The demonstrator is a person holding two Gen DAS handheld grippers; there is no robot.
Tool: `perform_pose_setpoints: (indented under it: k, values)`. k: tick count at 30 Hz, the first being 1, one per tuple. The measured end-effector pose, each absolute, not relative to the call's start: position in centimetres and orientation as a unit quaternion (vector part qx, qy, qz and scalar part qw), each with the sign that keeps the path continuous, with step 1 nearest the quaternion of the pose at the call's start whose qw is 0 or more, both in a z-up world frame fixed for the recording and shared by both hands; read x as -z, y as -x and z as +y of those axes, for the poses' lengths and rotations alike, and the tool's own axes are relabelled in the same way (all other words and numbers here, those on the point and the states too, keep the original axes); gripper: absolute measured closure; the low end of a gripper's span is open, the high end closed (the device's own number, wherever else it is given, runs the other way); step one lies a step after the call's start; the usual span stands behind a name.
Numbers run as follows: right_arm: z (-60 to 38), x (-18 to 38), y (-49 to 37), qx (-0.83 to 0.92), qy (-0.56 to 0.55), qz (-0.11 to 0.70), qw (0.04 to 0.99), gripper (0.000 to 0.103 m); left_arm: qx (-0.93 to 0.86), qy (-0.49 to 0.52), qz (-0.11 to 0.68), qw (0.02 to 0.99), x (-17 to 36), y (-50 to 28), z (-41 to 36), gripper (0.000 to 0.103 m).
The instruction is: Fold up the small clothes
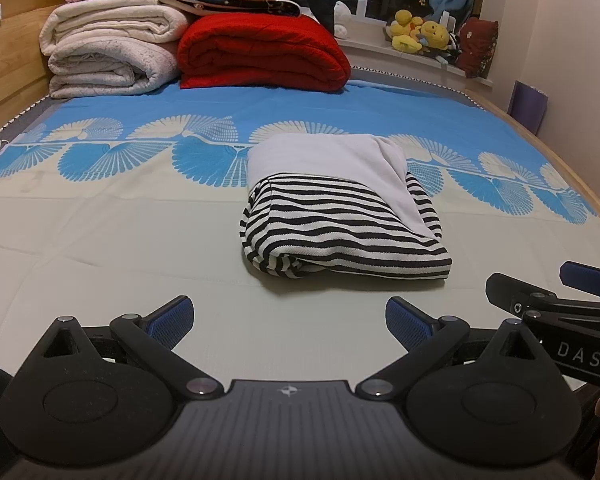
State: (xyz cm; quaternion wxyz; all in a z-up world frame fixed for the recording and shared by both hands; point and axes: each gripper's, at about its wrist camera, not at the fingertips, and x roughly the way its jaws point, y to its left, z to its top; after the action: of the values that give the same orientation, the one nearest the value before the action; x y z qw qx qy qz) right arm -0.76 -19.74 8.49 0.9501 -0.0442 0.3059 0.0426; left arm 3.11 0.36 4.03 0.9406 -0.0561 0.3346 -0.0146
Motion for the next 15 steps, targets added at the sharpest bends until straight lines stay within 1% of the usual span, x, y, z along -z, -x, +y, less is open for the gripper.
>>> perform_pose_setpoints:
  k: [15]
  values:
    - [-19.67, -8.50, 0.76, -0.042, 0.044, 0.306, 0.950, 0.017, 0.014, 0.057, 0.338, 0.939, -3.67, -3.29, 0.26, 0.001]
